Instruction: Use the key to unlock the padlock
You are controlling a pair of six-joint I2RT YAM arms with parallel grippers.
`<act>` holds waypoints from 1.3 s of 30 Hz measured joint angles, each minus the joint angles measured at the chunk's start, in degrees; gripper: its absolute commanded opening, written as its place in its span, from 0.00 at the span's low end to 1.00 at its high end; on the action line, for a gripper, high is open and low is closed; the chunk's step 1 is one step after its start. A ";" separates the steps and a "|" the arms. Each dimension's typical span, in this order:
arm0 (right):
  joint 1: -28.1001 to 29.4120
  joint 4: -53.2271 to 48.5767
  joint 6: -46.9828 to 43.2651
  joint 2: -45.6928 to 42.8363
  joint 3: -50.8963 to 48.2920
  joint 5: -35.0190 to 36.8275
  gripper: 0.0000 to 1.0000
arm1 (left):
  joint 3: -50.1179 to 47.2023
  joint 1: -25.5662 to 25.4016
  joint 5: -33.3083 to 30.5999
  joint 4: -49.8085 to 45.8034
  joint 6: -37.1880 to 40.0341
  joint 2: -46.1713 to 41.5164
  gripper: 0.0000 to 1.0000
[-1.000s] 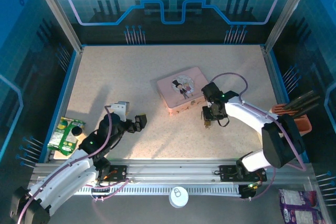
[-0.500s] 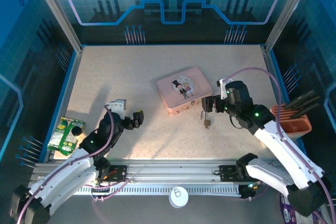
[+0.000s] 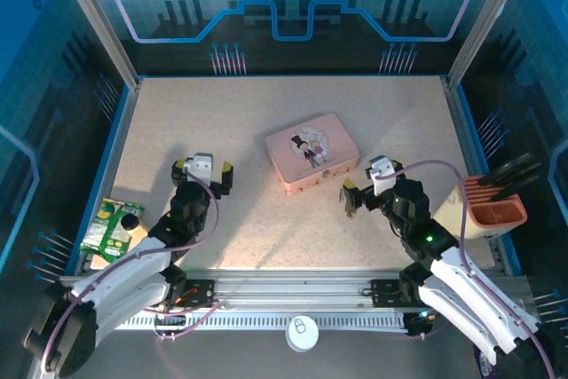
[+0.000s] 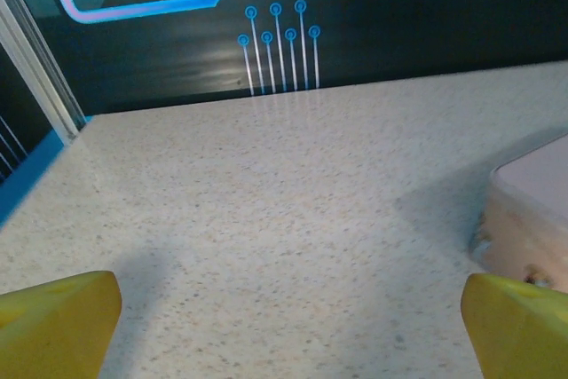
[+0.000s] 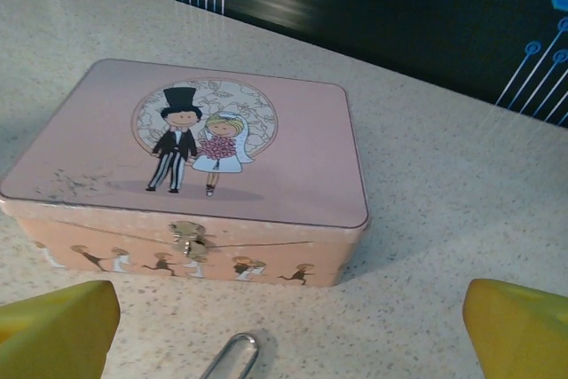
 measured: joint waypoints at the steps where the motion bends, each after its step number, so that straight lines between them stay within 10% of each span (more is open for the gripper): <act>1: -0.07 1.68 -1.14 0.57 -0.46 0.61 1.00 | -0.35 0.11 -0.37 1.84 1.16 2.12 0.99; 12: -5.11 16.90 -5.99 8.68 -5.05 2.23 1.00 | -2.67 7.48 -0.87 23.26 5.99 22.99 0.99; 25: -12.13 29.14 -5.99 21.27 -7.67 -0.76 1.00 | -2.91 17.11 13.33 43.71 2.54 41.05 0.99; 39: -14.58 33.07 -4.90 22.95 -7.67 -2.84 0.99 | 6.43 25.68 20.68 31.61 -5.42 40.54 0.99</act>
